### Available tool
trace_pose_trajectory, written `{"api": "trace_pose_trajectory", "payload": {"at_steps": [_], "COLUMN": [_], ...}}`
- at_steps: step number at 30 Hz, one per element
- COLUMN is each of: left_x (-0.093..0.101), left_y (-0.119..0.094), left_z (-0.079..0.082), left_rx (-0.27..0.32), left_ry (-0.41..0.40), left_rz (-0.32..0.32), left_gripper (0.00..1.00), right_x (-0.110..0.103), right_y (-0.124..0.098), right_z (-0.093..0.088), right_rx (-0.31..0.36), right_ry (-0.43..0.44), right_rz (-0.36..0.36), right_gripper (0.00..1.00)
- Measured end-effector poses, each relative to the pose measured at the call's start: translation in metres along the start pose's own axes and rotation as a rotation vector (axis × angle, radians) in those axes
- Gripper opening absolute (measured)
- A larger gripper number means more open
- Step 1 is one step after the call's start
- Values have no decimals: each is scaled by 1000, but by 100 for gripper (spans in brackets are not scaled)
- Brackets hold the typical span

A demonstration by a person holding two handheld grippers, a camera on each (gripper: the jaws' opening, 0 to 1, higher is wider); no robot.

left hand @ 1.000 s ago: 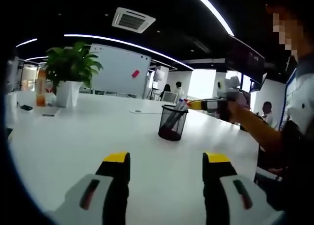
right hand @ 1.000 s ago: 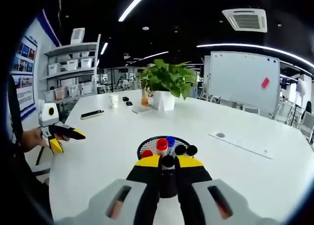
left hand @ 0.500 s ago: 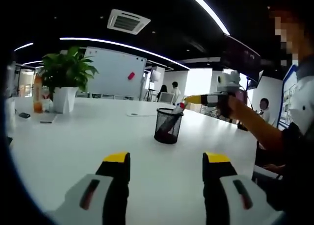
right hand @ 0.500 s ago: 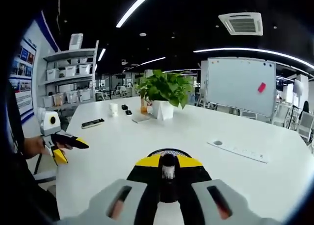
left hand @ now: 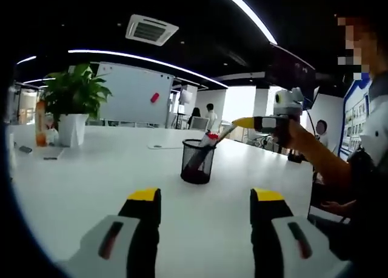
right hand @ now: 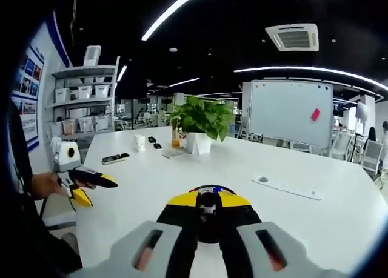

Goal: Pick up the whiteboard markers from the pen holder and place them facing the whiteboard neatly

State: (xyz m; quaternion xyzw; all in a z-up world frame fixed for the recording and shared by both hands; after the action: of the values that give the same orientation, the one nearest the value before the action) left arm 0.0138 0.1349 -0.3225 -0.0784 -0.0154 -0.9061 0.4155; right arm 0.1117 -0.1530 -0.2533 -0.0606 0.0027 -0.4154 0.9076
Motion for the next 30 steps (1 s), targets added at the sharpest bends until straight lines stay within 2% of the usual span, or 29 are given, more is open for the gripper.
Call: {"api": "trace_pose_trajectory", "payload": {"at_steps": [4,8,12,17,23,30], "left_x": [4,6,11,15,12,10], "left_y": [-1,1,4,3,-7,-11], "left_z": [8,8,9,12,10,7], "left_rx": [18,16,14,19,26,39], "left_ry": [19,27,24,36,30,24], "left_rz": [-1,-8,-20,-34,-4,15], "left_gripper": [60,60,60,60,60,60], "right_x": [0,1,0,3,-3,-5], "right_y": [-6,-15,-19,-15,-8,-6], "right_z": [-7,-17,-18,-25,-35,-37], "right_rx": [-19,-34,-34,-27,-47,-60], "right_ry": [3,27,30,71,82,79], "right_rz": [-2,-7,-8,-8,8,12], "right_gripper": [13,13,13,13,13,13]}}
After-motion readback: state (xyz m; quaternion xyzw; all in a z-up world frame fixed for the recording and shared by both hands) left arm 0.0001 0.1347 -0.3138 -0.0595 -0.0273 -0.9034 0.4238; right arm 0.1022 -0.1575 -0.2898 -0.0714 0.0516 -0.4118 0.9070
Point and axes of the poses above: the point that each gripper's makers call its tool centre point, and the gripper's own axes: y roughly forward along the fingers, x roughly to its right, z roughly out of its top, the point moved 8 cm from there along -y, roughly backward along the fingers, and after that the axes turned 5 degrees about x, right-handed, at the moved point
